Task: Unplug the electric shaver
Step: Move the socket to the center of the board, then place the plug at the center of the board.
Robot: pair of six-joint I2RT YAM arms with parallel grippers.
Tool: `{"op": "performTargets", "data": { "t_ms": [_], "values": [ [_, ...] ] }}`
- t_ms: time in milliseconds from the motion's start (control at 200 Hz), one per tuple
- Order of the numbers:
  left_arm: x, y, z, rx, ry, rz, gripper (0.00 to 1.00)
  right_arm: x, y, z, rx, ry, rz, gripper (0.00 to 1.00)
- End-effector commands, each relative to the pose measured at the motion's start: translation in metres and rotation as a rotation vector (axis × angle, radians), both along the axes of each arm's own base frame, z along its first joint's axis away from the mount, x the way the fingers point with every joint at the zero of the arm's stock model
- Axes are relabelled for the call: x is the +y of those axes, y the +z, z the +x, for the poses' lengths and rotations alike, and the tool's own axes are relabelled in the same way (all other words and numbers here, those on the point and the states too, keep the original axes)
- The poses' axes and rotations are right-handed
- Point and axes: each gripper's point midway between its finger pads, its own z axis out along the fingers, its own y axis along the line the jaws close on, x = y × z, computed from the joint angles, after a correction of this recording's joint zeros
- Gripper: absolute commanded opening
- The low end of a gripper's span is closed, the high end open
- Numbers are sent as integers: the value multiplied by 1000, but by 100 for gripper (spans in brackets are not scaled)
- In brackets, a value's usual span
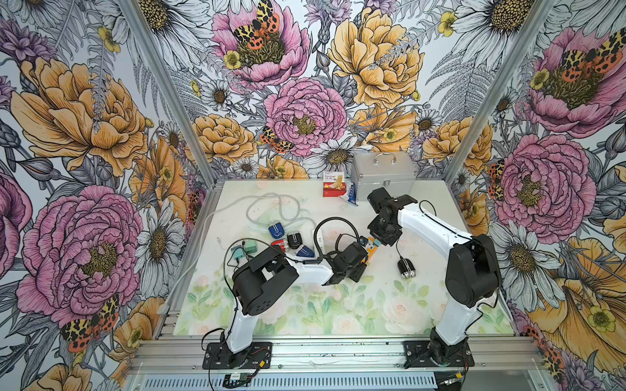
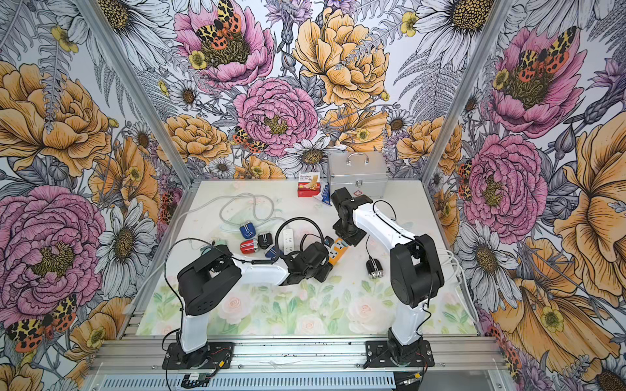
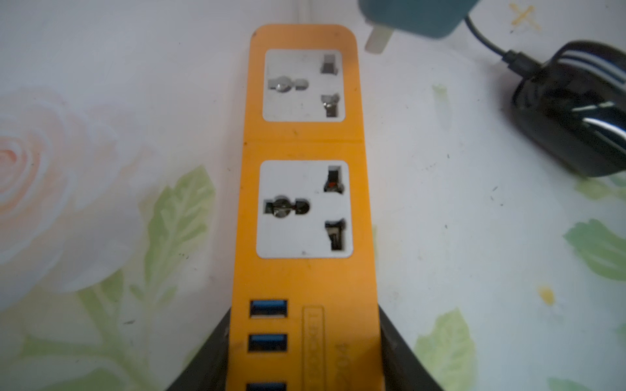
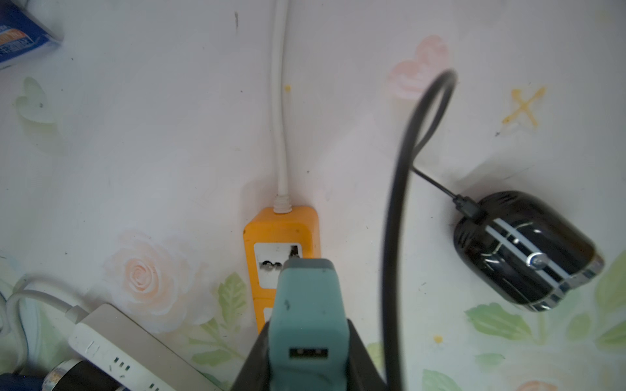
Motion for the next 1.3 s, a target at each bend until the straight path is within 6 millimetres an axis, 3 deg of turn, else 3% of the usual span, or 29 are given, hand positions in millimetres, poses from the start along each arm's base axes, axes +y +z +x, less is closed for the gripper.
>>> {"op": "performTargets", "data": {
  "t_ms": [0,145,355,590,866,1296],
  "values": [
    [42,-37,6,76,116,155,12,-11,25,7,-71,58,-30,0],
    [48,-38,25,102,209,144,12,-18,25,0,-63,143,-34,0],
    [47,-37,51,125,313,102,12,-14,3,-16,7,266,-7,0],
    [48,-32,72,140,370,75,15,9,-23,-23,35,400,94,0],
    [50,-14,78,131,361,50,23,40,-46,-18,48,512,182,0],
    [52,11,75,90,357,41,46,44,-73,-23,105,557,196,7]
  ]
}}
